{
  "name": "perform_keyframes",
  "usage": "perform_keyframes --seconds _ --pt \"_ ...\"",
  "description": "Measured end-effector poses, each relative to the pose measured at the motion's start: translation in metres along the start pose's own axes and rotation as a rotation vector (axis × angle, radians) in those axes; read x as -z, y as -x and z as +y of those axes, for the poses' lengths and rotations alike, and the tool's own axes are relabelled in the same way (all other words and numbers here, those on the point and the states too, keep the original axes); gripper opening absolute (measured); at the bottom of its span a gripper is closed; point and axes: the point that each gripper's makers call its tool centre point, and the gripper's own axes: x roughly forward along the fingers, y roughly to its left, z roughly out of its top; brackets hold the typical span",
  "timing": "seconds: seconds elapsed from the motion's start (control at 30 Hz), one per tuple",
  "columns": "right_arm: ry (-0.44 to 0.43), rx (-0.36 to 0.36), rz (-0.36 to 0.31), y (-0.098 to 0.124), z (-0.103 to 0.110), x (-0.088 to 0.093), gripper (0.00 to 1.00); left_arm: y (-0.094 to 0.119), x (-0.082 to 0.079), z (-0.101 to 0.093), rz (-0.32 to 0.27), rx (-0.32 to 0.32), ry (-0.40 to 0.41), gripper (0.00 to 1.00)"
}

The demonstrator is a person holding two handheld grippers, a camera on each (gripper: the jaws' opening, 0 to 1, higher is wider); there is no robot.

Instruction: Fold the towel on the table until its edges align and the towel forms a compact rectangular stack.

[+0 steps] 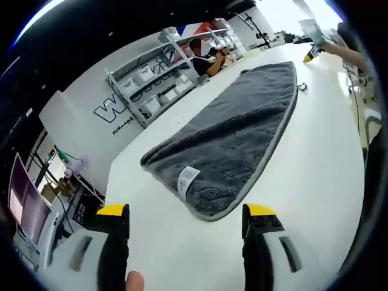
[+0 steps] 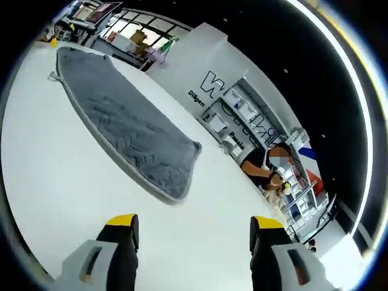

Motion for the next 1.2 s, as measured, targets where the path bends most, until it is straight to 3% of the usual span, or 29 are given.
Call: perform_keyframes --seconds 0.17,0.4,0.6,0.9,1.2 --pt "0.027 0.002 -0.015 -0.006 0.0 -0.003 0.74 -0.001 -0.001 0.001 -0.01 0.002 0.026 0.8" --pt "0.22 0.043 -0.018 -0.02 -0.002 -0.011 0.66 0.002 0.0 0.001 -0.018 -0.004 0.055 0.79" --pt "0.295 0.073 -0.008 -0.038 -0.005 -0.013 0.61 0.005 0.0 -0.001 -0.021 -0.004 0.065 0.8" --pt "0.298 0.085 -0.008 -0.06 -0.01 -0.016 0.53 0.008 -0.002 0.0 -0.026 -0.007 0.078 0.8" --pt "0.342 0.045 -0.028 -0.067 0.006 -0.018 0.33 0.01 -0.002 -0.003 -0.039 -0.005 0.119 0.82"
